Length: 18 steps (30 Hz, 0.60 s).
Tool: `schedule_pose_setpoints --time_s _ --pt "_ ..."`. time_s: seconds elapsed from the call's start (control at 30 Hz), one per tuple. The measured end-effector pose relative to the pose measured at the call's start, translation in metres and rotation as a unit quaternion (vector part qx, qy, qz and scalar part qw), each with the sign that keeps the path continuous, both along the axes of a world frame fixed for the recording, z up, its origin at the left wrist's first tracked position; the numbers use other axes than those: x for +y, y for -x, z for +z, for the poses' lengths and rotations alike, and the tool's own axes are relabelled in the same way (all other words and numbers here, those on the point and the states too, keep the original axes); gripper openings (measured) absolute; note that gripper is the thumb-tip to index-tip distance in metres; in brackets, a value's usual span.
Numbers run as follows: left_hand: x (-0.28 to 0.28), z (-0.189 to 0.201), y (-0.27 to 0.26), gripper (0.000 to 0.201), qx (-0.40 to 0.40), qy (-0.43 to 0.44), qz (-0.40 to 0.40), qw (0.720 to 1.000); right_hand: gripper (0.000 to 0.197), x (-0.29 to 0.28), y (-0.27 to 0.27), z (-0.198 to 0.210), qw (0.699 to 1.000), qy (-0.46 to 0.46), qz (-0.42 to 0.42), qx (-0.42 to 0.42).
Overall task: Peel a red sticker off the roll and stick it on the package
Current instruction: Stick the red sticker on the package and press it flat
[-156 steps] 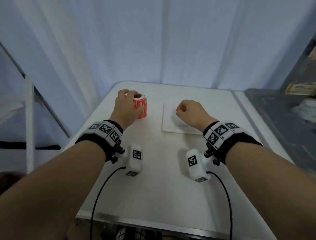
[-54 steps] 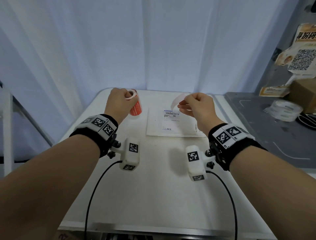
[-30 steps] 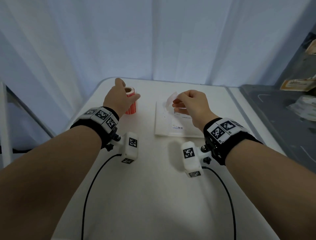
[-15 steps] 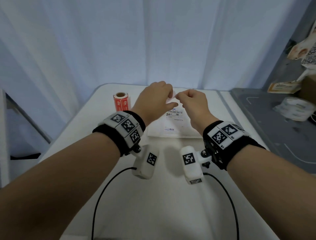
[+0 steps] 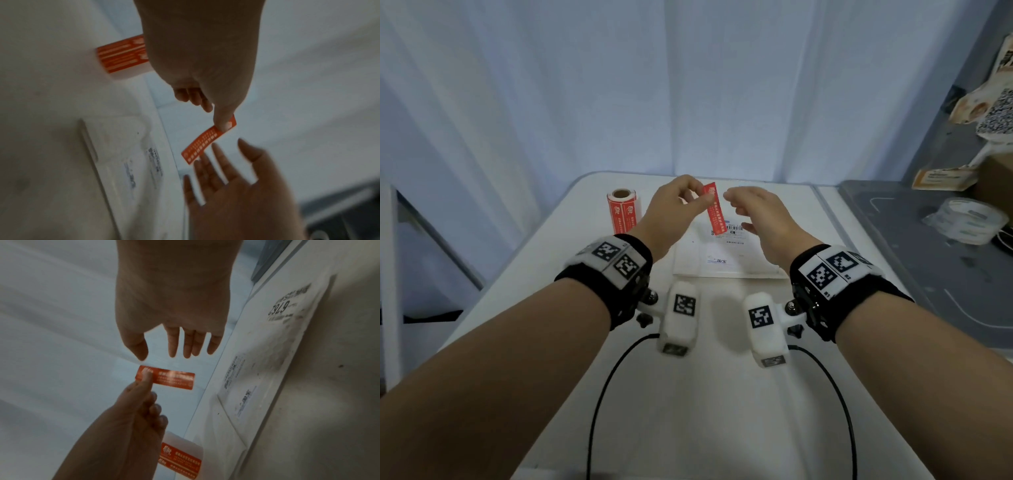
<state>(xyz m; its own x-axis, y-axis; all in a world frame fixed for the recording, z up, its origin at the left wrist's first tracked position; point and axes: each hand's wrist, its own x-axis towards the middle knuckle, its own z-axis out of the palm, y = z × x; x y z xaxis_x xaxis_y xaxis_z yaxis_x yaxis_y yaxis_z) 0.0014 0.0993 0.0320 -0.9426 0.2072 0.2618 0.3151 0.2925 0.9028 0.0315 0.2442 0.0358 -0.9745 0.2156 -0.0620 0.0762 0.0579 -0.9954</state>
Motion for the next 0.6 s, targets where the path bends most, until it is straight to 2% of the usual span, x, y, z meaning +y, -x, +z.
schedule_pose_setpoints --time_s 0.07,0.13,0.23,0.33,0.4,0.47,0.53,0.6 --pt "-0.006 -0.003 0.0 0.015 -0.067 -0.068 -0.003 0.995 0.014 0.001 0.003 -0.006 0.999 -0.018 0.033 -0.039" --pt "-0.009 -0.005 0.0 0.012 -0.104 -0.102 -0.009 0.989 0.013 0.0 0.005 -0.011 0.996 -0.026 0.061 -0.059" --pt "-0.012 -0.008 0.0 0.009 -0.126 -0.106 -0.011 0.986 0.009 -0.003 0.008 -0.015 0.995 -0.035 0.068 -0.058" --pt "-0.017 -0.015 0.006 0.012 -0.109 -0.08 0.011 0.991 0.008 -0.003 0.017 -0.016 0.996 -0.058 0.051 -0.05" --pt "-0.022 -0.022 0.015 0.028 -0.075 0.002 0.029 0.997 0.007 0.0 0.024 -0.015 0.992 -0.095 0.056 -0.058" --pt "-0.029 -0.027 0.024 0.038 -0.055 0.115 0.033 0.991 0.007 0.004 0.032 -0.015 0.986 -0.136 0.07 -0.071" --pt "-0.033 -0.033 0.035 0.04 -0.038 0.253 -0.001 0.967 0.007 0.008 0.039 -0.015 0.979 -0.164 0.084 -0.084" --pt "-0.036 -0.038 0.044 0.041 -0.029 0.365 -0.051 0.929 0.014 0.012 0.046 -0.017 0.974 -0.19 0.091 -0.089"
